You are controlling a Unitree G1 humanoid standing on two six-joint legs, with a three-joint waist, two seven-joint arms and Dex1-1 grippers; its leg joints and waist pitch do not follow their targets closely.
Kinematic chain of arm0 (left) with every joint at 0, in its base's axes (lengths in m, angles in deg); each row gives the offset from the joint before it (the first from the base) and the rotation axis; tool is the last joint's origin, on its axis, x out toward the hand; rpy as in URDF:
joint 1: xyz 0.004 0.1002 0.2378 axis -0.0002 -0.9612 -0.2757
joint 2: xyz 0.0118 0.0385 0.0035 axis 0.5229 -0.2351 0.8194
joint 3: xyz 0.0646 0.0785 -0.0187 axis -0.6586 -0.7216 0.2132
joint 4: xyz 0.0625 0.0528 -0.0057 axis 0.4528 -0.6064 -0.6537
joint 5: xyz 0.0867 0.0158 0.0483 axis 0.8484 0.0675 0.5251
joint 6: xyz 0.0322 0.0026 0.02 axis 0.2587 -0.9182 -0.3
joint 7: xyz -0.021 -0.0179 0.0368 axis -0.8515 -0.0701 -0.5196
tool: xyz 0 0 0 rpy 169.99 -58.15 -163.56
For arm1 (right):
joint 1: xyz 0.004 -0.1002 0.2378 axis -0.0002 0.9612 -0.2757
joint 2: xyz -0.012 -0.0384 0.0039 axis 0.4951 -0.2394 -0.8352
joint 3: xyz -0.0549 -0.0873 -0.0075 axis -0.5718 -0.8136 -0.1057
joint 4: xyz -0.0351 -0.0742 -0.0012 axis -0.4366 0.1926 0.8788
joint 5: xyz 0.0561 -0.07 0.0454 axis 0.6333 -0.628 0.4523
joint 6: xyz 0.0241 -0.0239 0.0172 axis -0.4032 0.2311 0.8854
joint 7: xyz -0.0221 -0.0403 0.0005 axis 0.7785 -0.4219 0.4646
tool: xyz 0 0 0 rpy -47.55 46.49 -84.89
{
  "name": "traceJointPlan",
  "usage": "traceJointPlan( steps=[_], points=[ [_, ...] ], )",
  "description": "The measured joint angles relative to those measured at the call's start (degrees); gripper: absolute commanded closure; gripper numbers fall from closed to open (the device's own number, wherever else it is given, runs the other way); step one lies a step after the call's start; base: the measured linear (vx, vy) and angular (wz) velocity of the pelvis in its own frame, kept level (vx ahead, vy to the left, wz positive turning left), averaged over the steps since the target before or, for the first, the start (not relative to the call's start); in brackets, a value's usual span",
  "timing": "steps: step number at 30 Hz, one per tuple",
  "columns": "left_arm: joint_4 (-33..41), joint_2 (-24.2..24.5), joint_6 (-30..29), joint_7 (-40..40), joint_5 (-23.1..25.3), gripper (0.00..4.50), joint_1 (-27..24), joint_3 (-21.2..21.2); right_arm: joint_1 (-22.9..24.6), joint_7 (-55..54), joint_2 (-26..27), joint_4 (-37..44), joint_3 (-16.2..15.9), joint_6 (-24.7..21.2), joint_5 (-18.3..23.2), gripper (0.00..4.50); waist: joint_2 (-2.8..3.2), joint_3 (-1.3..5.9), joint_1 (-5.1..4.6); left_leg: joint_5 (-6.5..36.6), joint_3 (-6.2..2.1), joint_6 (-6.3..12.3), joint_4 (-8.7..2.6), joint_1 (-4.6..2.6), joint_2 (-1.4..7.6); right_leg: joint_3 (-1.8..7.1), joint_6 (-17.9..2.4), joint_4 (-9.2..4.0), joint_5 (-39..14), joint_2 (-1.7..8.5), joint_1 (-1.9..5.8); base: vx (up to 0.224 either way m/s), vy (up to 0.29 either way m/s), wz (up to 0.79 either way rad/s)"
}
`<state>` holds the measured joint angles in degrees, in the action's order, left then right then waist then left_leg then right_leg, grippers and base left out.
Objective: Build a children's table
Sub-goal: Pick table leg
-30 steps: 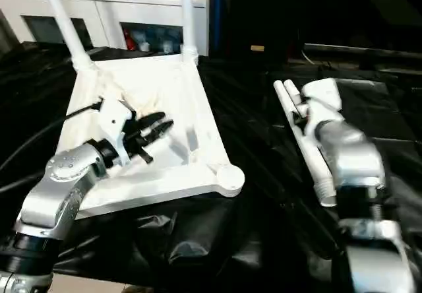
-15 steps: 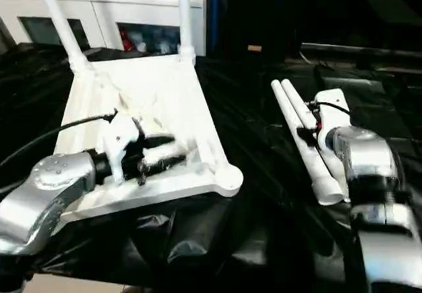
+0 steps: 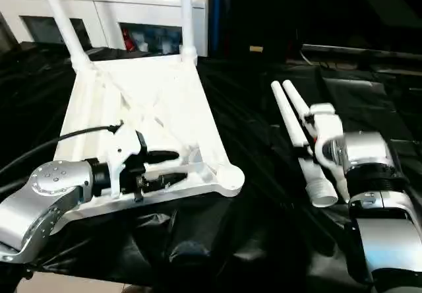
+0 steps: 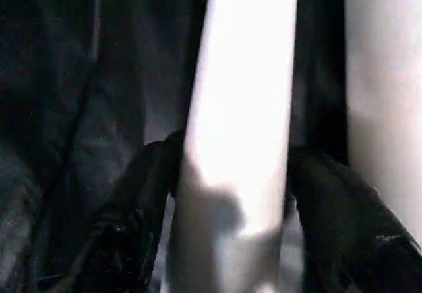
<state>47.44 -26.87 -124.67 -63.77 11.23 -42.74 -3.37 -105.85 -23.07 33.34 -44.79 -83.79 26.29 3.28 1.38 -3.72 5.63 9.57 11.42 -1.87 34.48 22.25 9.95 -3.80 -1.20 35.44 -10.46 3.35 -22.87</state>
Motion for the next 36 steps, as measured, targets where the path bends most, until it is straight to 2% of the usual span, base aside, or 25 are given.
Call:
traceJointPlan(
  steps=[2, 7, 11, 12, 19, 21, 26, 29, 31, 32, 33, 36],
  points=[
    [0.7, 1.0, -0.4, -1.3, -0.5, 1.9, 0.0, 0.0, -0.1, 0.7, 0.0, -0.3, 0.0, -0.3, 0.1, 1.47, -0.01, 0.0, 0.01, 0.0, 0.0, 0.0, 0.0, -0.01, 0.01, -0.01, 0.0, 0.03, 0.0, 0.0, 0.0, 0.0, 0.0, 0.0],
    [1.7, 2.8, -0.9, -3.0, -1.2, 1.9, 0.0, 0.0, -0.9, 1.5, -0.1, -2.0, 0.0, -0.2, 0.1, 2.08, -0.03, 0.01, 0.18, 0.0, 0.0, 0.0, 0.06, -0.05, 0.02, 0.0, 0.0, 0.14, 0.0, 0.0, 0.01, 0.0, 0.0, 0.0],
    [2.2, 3.9, -1.2, -4.2, -2.1, 1.9, 0.1, 0.0, -1.3, 1.6, -0.1, -3.2, 0.0, 0.1, 0.1, 2.32, -0.12, 0.01, 0.21, 0.0, -0.01, -0.01, 0.1, -0.1, 0.02, 0.0, 0.2, 0.29, -0.1, 0.0, 0.0, 0.0, 0.0, 0.0],
    [2.2, 4.0, -1.2, -4.2, -2.2, 1.9, 0.3, 0.0, -1.4, 1.7, 0.0, -3.5, 0.0, 0.1, 0.1, 2.5, -0.13, 0.02, 0.21, 0.0, -0.01, -0.01, 0.11, -0.12, 0.02, 0.0, 0.2, 0.31, -0.1, 0.0, 0.01, 0.0, 0.0, 0.0],
    [1.6, 4.1, -0.8, -4.8, -2.2, 1.9, 0.9, 0.0, -1.6, 1.6, 0.1, -3.8, 0.3, 0.0, 0.1, 2.67, -0.13, 0.02, 0.19, 0.0, -0.02, -0.01, 0.16, -0.14, 0.02, 0.01, 0.3, 0.4, -0.2, 0.0, 0.01, 0.0, 0.0, 0.0],
    [0.0, 3.4, 0.0, -3.9, -2.1, 1.9, 1.5, 0.2, -1.6, 1.6, 0.2, -3.6, 2.4, -0.9, 2.0, 2.67, -0.05, 0.0, 0.2, 0.0, -0.02, -0.01, 0.18, -0.13, 0.02, 0.01, 0.3, 0.41, -0.1, 0.0, 0.0, 0.0, 0.0, 0.0],
    [-4.7, -2.3, 2.4, 1.7, -1.4, 1.9, 6.2, 2.5, -1.3, 4.6, 2.1, 4.8, 10.3, -4.2, 10.7, 2.68, 0.08, -0.01, 0.24, 0.0, -0.03, -0.01, 0.21, -0.12, 0.03, 0.02, 0.2, 0.46, -0.1, 0.0, -0.04, 0.0, 0.0, 0.0],
    [-10.4, -7.7, 2.9, 7.7, -0.2, 1.9, 10.7, 4.4, -0.7, 6.8, 4.8, 11.7, 14.6, -5.3, 16.2, 2.68, 0.09, -0.01, 0.63, 0.0, -0.05, -0.01, 0.21, -0.12, 0.04, 0.0, 0.2, 0.51, -0.1, 0.0, -0.06, 0.0, 0.0, 0.0],
    [-11.9, -10.2, 2.8, 10.1, -0.5, 1.9, 12.4, 4.9, 0.2, 7.9, 6.3, 14.6, 15.4, -5.4, 18.5, 2.68, 0.14, 0.04, 0.93, 0.0, -0.06, -0.01, 0.21, -0.13, 0.05, -0.01, 0.2, 0.49, -0.1, 0.0, -0.04, 0.0, 0.0, 0.0],
    [-15.0, -14.5, 2.4, 14.0, -1.1, 1.9, 14.4, 7.5, 2.1, 8.7, 8.0, 17.6, 17.1, -5.0, 20.7, 2.68, 0.15, 0.04, 1.29, 0.0, -0.05, -0.01, 0.24, -0.06, 0.04, -0.02, 0.2, 0.47, -0.1, 0.01, -0.01, 0.0, 0.0, 0.0],
    [-17.0, -16.7, 2.1, 16.4, -1.8, 1.9, 15.7, 8.8, 3.1, 9.4, 9.9, 19.5, 17.6, -4.7, 22.4, 2.68, 0.15, 0.04, 1.47, 0.0, -0.05, -0.01, 0.25, -0.03, 0.04, -0.01, 0.0, 0.45, 0.0, 0.01, -0.03, 0.0, 0.0, 0.0],
    [-21.0, -22.5, 0.8, 21.3, -4.9, 1.9, 19.6, 10.6, 5.2, 10.0, 14.8, 23.0, 16.9, -5.7, 25.4, 2.68, 0.17, 0.06, 2.06, -0.1, -0.05, 0.08, 0.32, 0.11, 0.04, -0.03, 0.0, 0.39, 0.0, 0.04, -0.1, 0.0, 0.0, 0.0]
  ],
)
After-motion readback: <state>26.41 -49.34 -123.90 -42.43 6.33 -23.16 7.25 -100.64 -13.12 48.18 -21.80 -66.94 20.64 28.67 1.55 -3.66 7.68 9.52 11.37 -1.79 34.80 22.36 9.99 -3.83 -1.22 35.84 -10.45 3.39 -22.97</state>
